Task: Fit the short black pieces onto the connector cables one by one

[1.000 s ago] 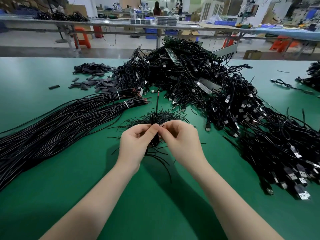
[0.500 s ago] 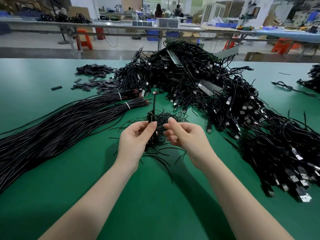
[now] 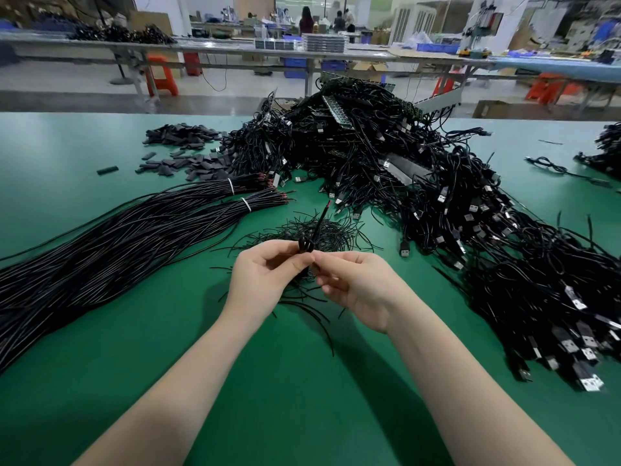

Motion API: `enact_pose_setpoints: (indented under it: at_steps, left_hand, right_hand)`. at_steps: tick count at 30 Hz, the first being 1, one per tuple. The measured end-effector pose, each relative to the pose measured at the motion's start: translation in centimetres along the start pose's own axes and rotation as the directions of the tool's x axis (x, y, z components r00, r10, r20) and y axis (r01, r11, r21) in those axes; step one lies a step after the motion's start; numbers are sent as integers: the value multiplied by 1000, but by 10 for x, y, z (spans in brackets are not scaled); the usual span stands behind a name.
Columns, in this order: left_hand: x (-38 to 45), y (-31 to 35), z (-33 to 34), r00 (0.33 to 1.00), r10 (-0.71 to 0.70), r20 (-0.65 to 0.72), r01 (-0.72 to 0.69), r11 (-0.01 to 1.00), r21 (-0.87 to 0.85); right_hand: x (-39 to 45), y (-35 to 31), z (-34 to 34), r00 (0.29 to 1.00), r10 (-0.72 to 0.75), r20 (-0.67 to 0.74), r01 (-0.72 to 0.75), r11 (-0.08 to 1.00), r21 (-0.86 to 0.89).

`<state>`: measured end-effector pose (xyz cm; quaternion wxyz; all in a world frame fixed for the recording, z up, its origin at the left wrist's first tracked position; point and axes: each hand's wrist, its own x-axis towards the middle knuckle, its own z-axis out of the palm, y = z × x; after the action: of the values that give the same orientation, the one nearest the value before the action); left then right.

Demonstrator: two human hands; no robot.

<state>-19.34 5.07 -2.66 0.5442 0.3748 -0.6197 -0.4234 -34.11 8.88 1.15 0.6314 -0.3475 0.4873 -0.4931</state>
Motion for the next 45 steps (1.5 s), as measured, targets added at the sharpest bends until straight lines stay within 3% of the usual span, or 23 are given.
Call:
enact_pose_setpoints:
  at_steps: [4,6,7,9,11,12,13,14,15,17,19,20,22,29,32,34,36,38,39,40,41,43,45]
  left_hand:
    - [0,1,0,997,-55,-54,53,998,-39]
    - [-2,4,5,988,-121,-95,113,990,-85]
    - [-2,7,7,977,-190,-101,176,975,-133]
    - [-1,12,6,906,-424,-15,409,882,-232]
    - [1,17,1,738,-651,178,672,683,-287]
    - [1,18,-1,670,-701,242,738,597,-315]
    - [1,18,0,644,-716,270,759,552,-346]
    - [0,18,0,655,-707,267,747,554,-368]
    - [0,16,2,702,-675,228,704,608,-367]
    - [-1,12,7,846,-528,78,516,772,-370]
    - [-1,9,7,923,-382,-39,342,865,-366]
    - [-1,7,6,942,-330,-67,290,895,-339]
    - [-1,4,4,966,-248,-70,223,940,-260]
    - [-1,-2,5,981,-180,-73,164,969,-183]
    - [-3,-1,8,976,-197,-95,175,963,-205]
    - [-3,0,10,961,-249,-120,218,949,-227]
    - [-2,1,7,922,-381,-73,358,907,-221]
    - [-1,6,2,795,-600,90,601,759,-252]
    - [-1,7,2,740,-656,149,668,691,-274]
    - [-2,8,3,726,-670,156,683,673,-286]
    - [-3,6,5,760,-639,122,643,709,-290]
    - [-3,4,11,866,-499,-1,471,817,-332]
    - [-3,6,11,919,-387,-77,336,868,-365]
  right_hand:
    - [0,1,2,997,-69,17,70,997,-44]
    - [2,7,4,950,-310,-34,280,896,-345]
    - [5,10,5,885,-464,-27,378,752,-539]
    - [8,16,7,698,-708,109,491,362,-792]
    - [10,18,3,519,-773,365,532,-42,-846]
    - [12,19,-1,448,-750,486,509,-232,-829]
    - [14,20,-5,394,-726,563,491,-351,-797]
    - [15,19,-7,375,-728,573,505,-358,-785]
    - [15,17,-7,400,-757,516,547,-254,-797]
    - [12,13,-5,569,-785,245,589,181,-788]
    - [10,9,-3,816,-578,-12,437,630,-642]
    - [10,9,-4,904,-423,-61,334,788,-518]
    - [9,10,-4,977,-209,-49,182,927,-327]
    - [6,8,-4,999,-48,3,48,994,-96]
    - [8,12,-2,969,-238,-60,211,933,-293]
    - [11,18,3,872,-488,-41,384,733,-562]
    - [12,23,5,671,-733,112,512,349,-784]
    - [15,26,0,449,-799,400,505,-143,-851]
    - [17,29,-4,389,-777,495,476,-290,-830]
    - [19,29,-7,381,-769,513,480,-310,-821]
    - [20,28,-8,424,-786,451,515,-201,-833]
    - [16,25,-5,616,-766,186,556,256,-791]
    - [13,22,1,845,-534,-11,434,698,-570]
